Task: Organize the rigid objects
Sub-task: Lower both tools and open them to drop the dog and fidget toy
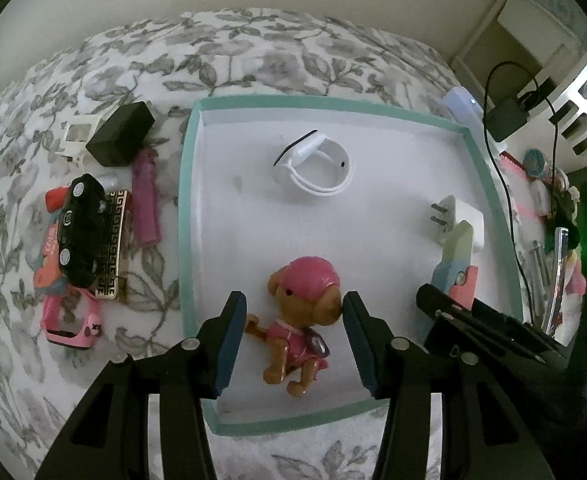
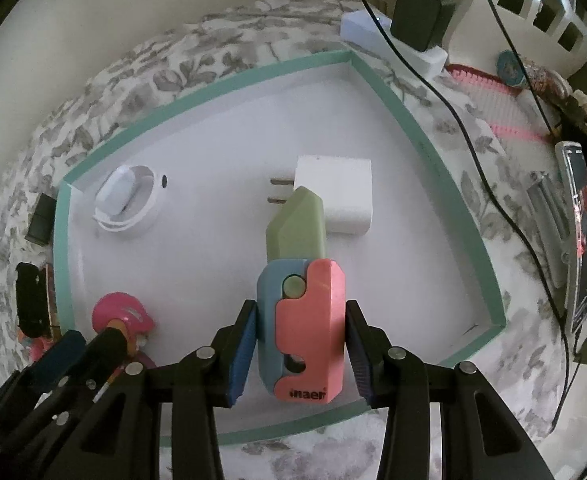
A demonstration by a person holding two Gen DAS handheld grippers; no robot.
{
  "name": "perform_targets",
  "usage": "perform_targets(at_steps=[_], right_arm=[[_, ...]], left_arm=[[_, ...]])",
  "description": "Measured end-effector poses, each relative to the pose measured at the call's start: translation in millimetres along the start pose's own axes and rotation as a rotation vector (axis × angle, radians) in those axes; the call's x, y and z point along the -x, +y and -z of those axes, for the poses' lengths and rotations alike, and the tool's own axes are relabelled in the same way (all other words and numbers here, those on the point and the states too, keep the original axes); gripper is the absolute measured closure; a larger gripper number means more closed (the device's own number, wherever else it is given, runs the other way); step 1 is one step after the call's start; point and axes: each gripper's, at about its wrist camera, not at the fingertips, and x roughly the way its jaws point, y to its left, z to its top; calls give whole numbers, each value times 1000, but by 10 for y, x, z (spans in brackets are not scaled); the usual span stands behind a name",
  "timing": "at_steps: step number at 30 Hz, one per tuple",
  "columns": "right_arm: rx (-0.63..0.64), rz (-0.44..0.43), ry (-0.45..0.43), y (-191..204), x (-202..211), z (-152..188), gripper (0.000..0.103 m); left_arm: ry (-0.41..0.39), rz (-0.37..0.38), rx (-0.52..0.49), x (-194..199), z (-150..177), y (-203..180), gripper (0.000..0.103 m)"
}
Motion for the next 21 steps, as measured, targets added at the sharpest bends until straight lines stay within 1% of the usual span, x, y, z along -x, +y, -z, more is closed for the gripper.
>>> perform_targets(at_steps=[6,15,16,19,21], right_arm=[[-1,-4,7,-6,-32,46,58],[23,21,-3,50,46,-22,56],[29,21,-11,61,77,-26,55],[41,21,-42,85,176,-27,46],[47,24,-77,101,268,-30,46]], left_arm=[[18,-7,6,-56,-13,1,52],[1,-8,3,90,-42,-15,50],[0,-11,7,108,-48,-6,50],[-12,-7,19,189,-73,34,50],[-26,-2,27,258,-89,72,50]])
